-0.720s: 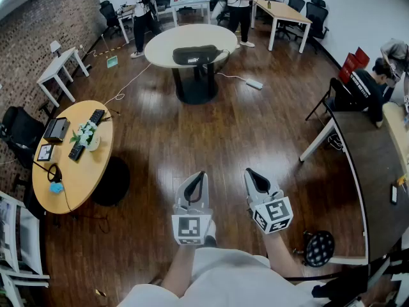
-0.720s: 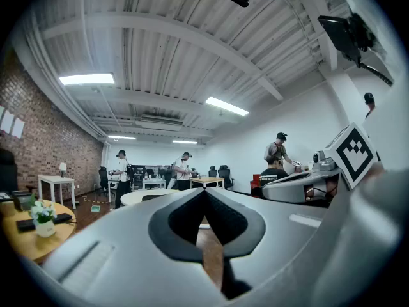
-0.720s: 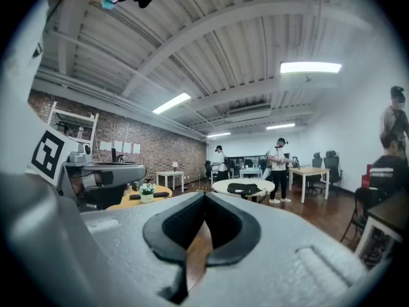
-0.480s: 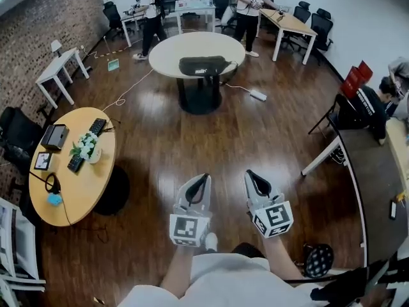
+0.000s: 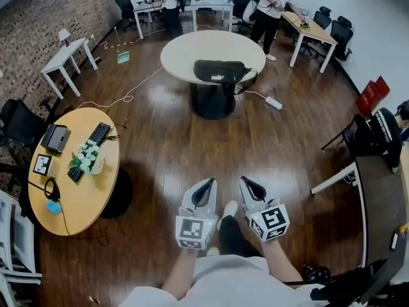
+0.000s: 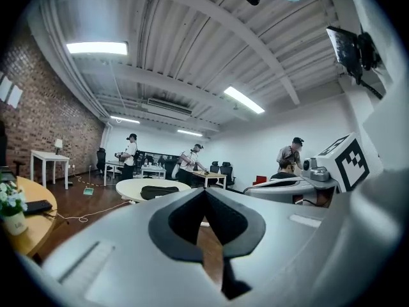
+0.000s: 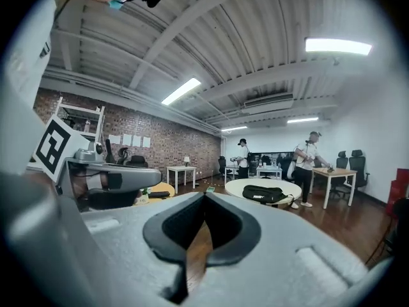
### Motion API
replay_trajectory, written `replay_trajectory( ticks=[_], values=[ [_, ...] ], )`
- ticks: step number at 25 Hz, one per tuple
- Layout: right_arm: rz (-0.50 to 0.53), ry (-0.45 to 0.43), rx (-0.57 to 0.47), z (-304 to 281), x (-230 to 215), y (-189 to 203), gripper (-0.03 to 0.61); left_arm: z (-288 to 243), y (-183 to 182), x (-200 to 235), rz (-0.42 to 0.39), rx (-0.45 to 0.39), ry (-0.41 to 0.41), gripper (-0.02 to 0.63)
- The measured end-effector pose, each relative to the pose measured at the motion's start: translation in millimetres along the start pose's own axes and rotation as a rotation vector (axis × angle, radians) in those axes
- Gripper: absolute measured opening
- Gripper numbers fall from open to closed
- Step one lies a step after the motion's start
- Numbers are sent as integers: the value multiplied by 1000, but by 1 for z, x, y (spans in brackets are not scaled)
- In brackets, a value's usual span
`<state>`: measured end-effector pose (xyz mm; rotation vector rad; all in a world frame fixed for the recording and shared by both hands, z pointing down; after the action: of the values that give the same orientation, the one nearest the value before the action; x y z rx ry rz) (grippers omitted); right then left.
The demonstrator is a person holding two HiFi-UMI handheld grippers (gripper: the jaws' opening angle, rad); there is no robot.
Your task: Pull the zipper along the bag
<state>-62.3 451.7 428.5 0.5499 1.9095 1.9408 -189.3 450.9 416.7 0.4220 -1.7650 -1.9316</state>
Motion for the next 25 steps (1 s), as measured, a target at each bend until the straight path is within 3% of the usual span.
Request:
replay_trajectory(
  ticks=[6, 12, 19, 25],
  values=[
    [-22, -31, -52, -109, -83, -6, -8, -120, -3, 57, -66, -18, -11, 17],
    [23, -2, -119, -172, -176, -21, -8, -224, -1, 84, -115, -67, -19, 17],
    [4, 85, -52, -214, -263, 8, -8, -311, 38, 107, -49, 16, -14, 17],
    [-8, 144, -13, -281, -335, 41, -8, -429, 69, 139, -62, 21, 73, 17]
  ],
)
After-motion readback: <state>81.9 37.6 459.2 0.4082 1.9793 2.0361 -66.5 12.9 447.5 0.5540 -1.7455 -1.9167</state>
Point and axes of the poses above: the fingertips, and each gripper's own axes: z backward along the fingers, x to its left, y out of its underside, the point moved 4 cm from there along z, backward along the fingers, and after that the axes turned 9 degrees about -x, right-handed, at the moved point
